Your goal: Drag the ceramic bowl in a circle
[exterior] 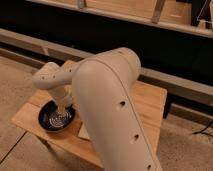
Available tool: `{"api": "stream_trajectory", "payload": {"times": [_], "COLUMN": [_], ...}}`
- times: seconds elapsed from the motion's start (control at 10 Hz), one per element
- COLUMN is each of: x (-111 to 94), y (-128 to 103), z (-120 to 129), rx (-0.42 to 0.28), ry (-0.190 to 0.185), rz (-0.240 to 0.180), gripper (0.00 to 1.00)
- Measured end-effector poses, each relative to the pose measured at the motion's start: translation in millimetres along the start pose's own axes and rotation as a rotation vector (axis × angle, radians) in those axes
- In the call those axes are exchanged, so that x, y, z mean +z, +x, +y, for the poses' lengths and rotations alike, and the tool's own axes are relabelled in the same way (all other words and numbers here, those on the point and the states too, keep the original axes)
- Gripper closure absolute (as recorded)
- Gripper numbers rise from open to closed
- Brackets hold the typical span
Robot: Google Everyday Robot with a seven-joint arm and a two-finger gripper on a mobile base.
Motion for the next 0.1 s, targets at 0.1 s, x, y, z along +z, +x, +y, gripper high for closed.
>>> {"api": "stream_trajectory", "payload": {"times": [0.1], "x": [0.0], "y": [0.0], "z": [0.0], "rx": [0.000], "ry": [0.000], "rz": [0.000], "gripper": [0.20]}}
